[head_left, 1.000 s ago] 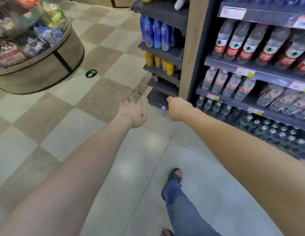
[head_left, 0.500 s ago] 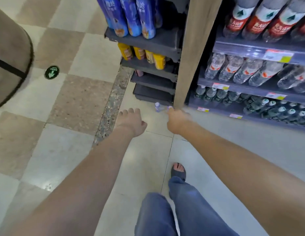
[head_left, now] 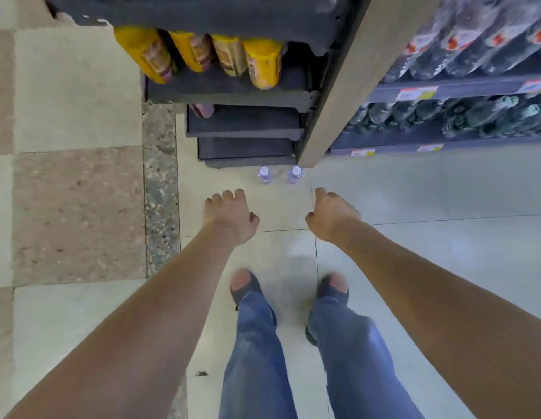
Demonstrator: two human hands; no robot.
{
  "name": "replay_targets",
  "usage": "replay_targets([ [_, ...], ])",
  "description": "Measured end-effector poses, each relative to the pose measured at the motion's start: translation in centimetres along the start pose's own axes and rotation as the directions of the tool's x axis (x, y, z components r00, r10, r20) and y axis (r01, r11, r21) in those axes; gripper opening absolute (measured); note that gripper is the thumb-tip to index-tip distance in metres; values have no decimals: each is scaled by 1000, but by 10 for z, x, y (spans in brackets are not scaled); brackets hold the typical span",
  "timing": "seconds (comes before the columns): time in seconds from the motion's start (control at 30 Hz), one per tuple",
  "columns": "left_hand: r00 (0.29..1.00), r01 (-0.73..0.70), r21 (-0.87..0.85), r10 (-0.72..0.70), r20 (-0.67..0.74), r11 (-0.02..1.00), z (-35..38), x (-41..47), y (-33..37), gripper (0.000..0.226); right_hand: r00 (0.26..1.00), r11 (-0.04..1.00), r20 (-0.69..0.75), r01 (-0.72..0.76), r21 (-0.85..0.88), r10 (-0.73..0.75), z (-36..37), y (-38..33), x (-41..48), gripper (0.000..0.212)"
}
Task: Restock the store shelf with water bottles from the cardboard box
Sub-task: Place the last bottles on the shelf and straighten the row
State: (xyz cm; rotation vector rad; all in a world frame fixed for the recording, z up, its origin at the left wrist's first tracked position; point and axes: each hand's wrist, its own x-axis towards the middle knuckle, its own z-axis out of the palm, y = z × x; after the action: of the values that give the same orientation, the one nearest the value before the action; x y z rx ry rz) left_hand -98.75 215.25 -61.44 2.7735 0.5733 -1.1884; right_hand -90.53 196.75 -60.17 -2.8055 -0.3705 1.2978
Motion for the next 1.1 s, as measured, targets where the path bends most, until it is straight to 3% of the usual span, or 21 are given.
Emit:
replay_targets([
  [0.3, 995, -30, -38, 34, 96, 999, 135, 127, 0, 64, 993, 984, 31, -114, 137, 110, 100, 25, 151, 50],
  [0.43, 990, 4, -133, 15, 143, 991, 180, 191, 9, 65, 991, 975, -42, -118, 186, 128, 130, 39, 225, 54],
  [0.57, 995, 24, -224, -2, 95, 974, 212, 271, 16, 69, 990, 970, -104, -73, 232, 99, 158, 52, 306, 63],
  [0.67, 1000, 18, -328, -12, 22, 944, 222, 323, 23, 93, 984, 947, -156, -33, 320, 86, 177, 56, 357, 75],
  [0.73, 998, -7, -463, -24, -61, 886, 224, 355, 29, 108, 980, 896, -190, 33, 443, 57, 189, 55, 385, 81],
  [0.83, 980, -121, -766, -46, -193, 631, 231, 396, 34, 121, 966, 796, -260, 155, 585, 3, 208, 52, 418, 65],
  [0.9, 968, -171, -833, -70, -242, 526, 238, 413, 31, 106, 960, 751, -280, 167, 639, 25, 214, 50, 432, 55],
  [1.0, 956, -206, -798, -56, -288, 567, 231, 406, 37, 66, 949, 725, -313, 196, 660, 28, 216, 50, 435, 49],
  [1.1, 945, -241, -760, -34, -326, 603, 228, 398, 39, 56, 937, 775, -348, 215, 594, 7, 215, 53, 426, 44],
])
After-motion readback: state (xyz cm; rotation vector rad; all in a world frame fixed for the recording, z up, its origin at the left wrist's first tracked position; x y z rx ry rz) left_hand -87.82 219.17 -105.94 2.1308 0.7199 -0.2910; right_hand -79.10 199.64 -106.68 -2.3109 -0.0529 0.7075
